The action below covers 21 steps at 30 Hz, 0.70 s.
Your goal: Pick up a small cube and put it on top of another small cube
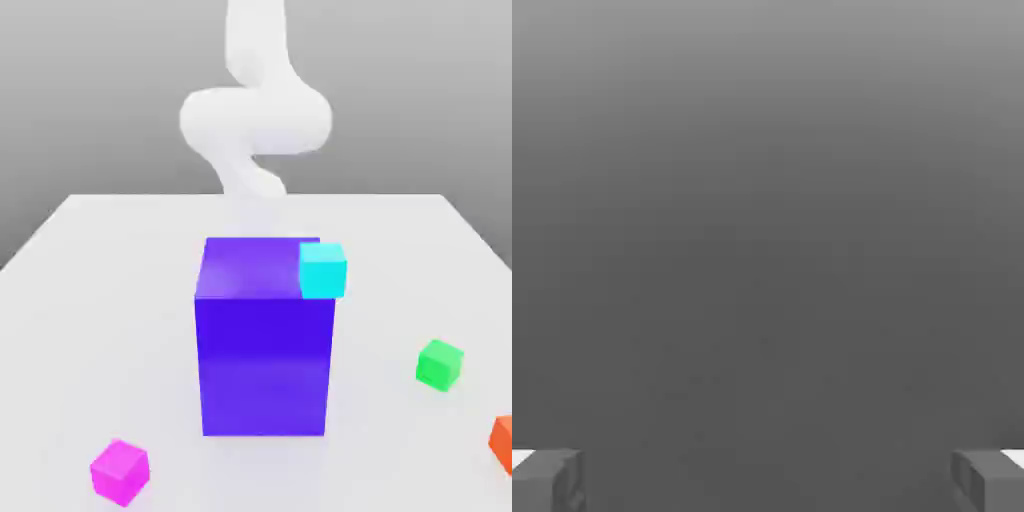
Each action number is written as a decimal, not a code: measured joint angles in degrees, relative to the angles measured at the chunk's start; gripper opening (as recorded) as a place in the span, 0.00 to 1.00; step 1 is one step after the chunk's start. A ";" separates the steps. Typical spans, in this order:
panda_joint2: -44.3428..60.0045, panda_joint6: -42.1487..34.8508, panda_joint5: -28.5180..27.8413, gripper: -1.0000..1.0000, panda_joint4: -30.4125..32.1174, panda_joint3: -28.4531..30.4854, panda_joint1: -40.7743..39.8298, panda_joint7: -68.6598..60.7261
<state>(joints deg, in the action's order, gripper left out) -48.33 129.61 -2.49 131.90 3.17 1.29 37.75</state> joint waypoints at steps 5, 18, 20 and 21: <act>-4.29 -3.71 -5.02 0.50 0.43 7.06 2.64 -16.74; -7.44 -7.07 -17.62 0.50 2.57 28.52 10.49 -58.61; -6.75 -6.73 -19.55 0.50 2.98 32.29 12.20 -64.86; -6.30 -6.48 -20.54 0.50 3.19 34.24 13.16 -67.93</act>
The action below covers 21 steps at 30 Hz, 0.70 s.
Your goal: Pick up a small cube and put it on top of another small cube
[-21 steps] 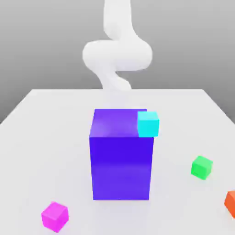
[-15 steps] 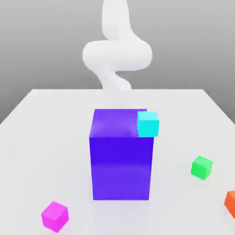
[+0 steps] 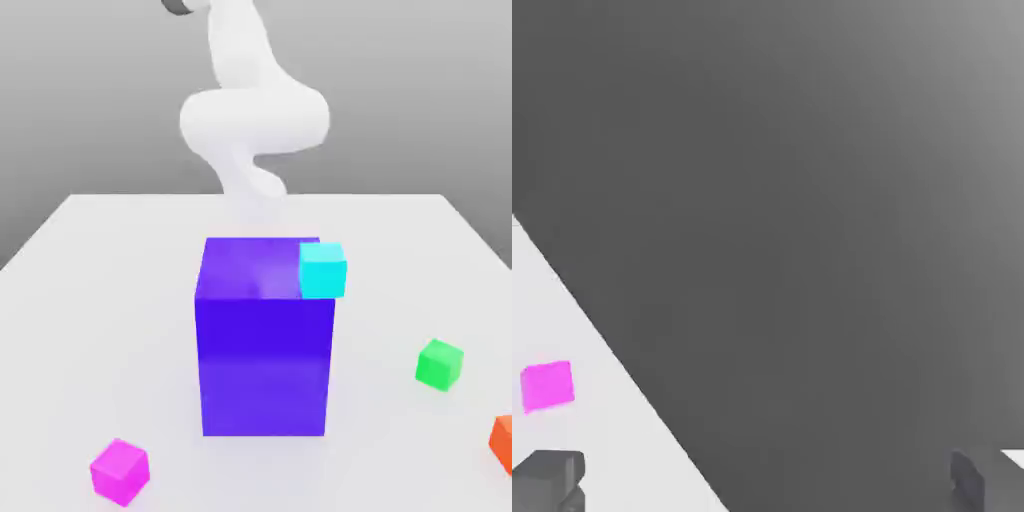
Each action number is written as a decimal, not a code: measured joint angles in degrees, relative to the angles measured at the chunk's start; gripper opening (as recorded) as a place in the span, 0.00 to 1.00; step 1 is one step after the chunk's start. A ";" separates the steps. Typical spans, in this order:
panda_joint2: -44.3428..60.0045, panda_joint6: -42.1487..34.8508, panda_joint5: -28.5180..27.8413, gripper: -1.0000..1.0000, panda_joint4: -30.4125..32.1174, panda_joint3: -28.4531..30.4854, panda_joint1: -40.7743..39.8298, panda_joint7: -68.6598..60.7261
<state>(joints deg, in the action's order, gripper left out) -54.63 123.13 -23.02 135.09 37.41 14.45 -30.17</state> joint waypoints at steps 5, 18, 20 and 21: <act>3.58 2.17 -4.76 0.50 1.03 10.26 5.89 -15.00; 17.42 12.33 -18.54 0.50 2.39 46.97 39.55 -47.53; 17.58 13.13 -22.65 0.50 2.10 54.55 48.13 -50.34; 17.27 13.34 -24.96 0.50 1.89 58.30 52.51 -51.50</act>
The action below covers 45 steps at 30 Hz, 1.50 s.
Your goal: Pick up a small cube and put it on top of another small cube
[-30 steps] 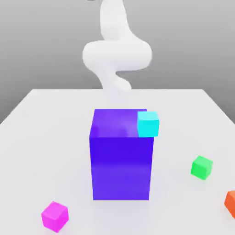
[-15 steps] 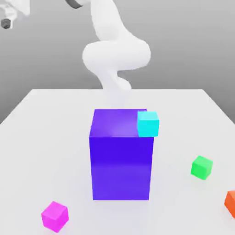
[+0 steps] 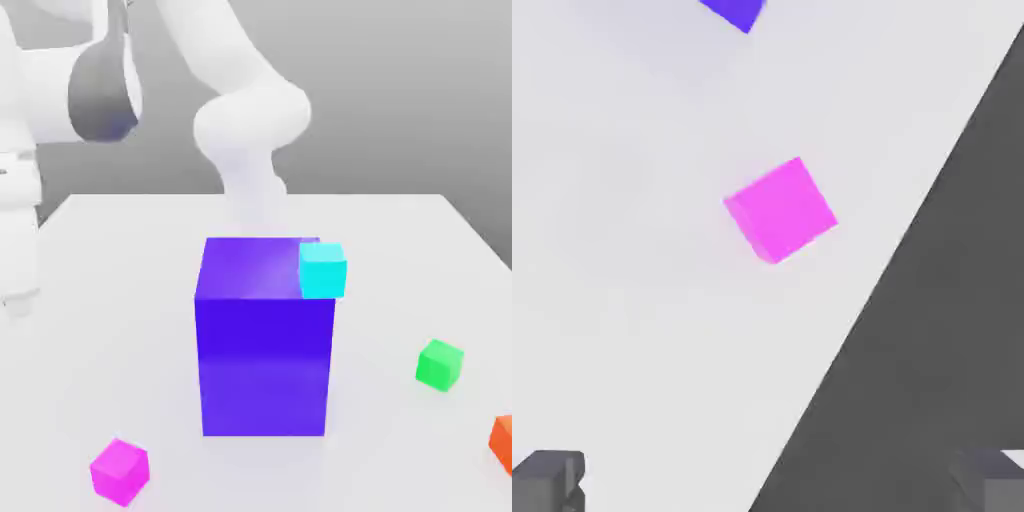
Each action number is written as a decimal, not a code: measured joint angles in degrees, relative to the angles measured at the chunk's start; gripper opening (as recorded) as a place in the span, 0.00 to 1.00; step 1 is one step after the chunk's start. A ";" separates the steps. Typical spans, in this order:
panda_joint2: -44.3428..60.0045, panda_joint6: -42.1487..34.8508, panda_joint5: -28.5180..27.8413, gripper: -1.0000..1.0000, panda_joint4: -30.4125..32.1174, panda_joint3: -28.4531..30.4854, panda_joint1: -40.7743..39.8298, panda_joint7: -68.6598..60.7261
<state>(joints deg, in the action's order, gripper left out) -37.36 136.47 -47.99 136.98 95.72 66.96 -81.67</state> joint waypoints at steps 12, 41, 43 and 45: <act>-11.51 1.23 -23.23 0.00 -4.78 26.40 28.34 0.68; -10.14 -9.59 2.97 0.00 4.64 -36.17 10.45 9.83; -9.09 -9.01 4.23 0.00 5.70 -37.93 13.00 12.49; -7.46 -8.11 5.42 0.00 6.91 -38.89 15.51 15.27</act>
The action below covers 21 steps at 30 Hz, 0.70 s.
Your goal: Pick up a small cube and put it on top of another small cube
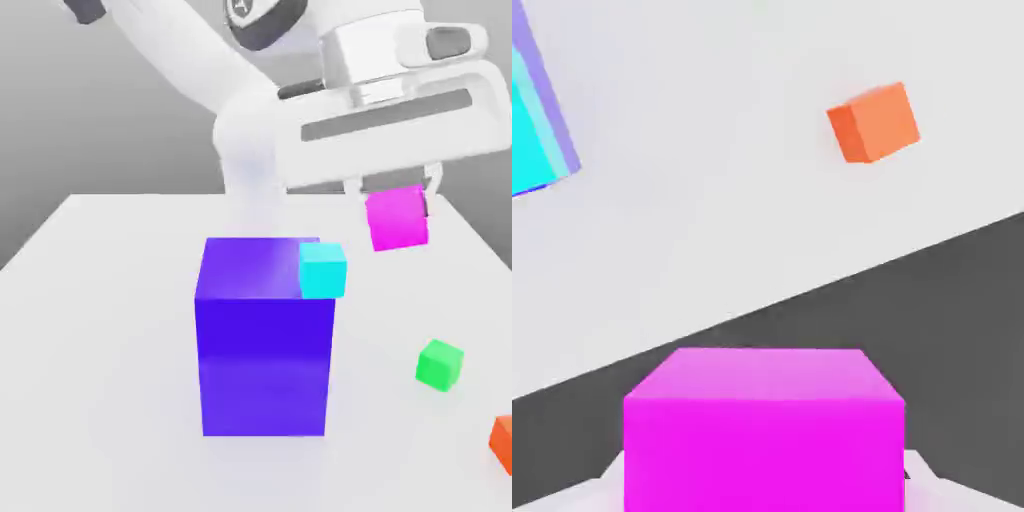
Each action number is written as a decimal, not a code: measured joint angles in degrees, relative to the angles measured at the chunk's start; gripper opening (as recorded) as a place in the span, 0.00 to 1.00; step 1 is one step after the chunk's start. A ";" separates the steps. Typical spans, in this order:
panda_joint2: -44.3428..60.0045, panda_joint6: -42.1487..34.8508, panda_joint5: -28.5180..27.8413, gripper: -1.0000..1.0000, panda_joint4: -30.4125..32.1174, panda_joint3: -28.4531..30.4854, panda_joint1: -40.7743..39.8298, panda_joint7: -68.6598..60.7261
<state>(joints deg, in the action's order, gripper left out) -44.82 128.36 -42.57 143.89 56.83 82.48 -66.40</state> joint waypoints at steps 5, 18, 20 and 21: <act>5.54 3.58 2.95 0.00 3.19 -0.37 6.67 7.16; 29.36 21.02 16.30 0.00 13.07 7.74 25.71 21.42; 32.67 23.15 19.39 0.00 13.95 10.68 28.18 20.30; 34.42 24.51 21.75 0.00 14.12 12.46 30.24 18.80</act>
<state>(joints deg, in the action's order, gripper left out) -10.39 152.87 -20.82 158.01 69.29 112.71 -47.59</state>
